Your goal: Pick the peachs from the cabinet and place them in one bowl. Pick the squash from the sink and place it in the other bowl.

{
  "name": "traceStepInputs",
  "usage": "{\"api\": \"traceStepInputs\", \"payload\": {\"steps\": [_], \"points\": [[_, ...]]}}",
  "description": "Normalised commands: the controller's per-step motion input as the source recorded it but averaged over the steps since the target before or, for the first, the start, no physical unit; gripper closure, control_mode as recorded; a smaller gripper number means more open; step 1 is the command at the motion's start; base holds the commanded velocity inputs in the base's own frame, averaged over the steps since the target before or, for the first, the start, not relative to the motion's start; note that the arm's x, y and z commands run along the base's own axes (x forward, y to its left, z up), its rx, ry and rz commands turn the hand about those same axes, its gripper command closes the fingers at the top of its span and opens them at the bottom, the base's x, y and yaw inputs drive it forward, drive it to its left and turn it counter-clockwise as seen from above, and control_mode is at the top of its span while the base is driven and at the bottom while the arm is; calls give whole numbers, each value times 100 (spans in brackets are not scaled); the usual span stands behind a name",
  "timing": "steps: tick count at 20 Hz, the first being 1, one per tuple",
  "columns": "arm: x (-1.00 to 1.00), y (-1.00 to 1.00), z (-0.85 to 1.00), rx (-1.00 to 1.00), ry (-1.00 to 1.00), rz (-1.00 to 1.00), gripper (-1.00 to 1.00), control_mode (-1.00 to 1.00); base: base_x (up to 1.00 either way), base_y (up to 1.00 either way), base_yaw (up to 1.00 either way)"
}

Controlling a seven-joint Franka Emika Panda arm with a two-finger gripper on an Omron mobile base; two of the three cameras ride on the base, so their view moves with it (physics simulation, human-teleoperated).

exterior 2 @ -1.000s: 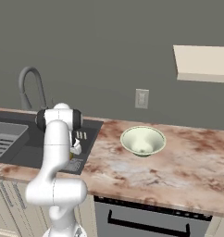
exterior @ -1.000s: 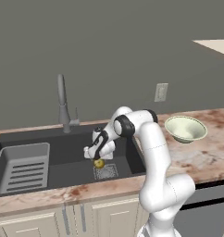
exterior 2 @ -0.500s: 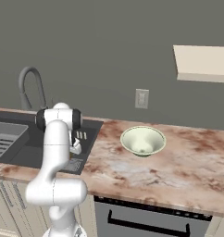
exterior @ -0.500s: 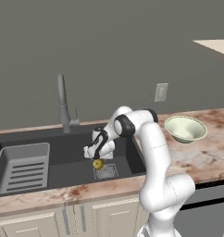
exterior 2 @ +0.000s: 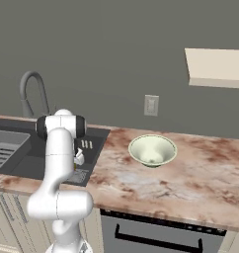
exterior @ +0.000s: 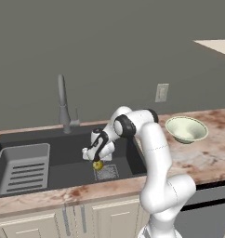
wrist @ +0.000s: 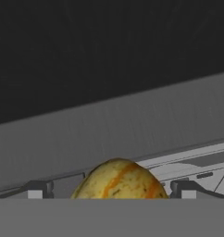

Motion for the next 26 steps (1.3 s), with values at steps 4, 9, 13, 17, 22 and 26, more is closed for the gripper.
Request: {"api": "traceStepInputs", "payload": {"steps": [4, 9, 13, 17, 22, 26], "points": [[0, 0, 0, 0, 0, 0, -100, -100, 0, 0, 0], [-28, 0, 0, 0, 0, 0, -100, -100, 0, 0, 0], [-19, 0, 0, 0, 0, 0, -100, -100, 0, 0, 0], [0, 0, 0, 0, 0, 0, -100, -100, 0, 0, 0], [0, 0, 0, 0, 0, 0, -100, -100, 0, 0, 0], [0, 0, 0, 0, 0, 0, -100, -100, 0, 0, 0]]}}
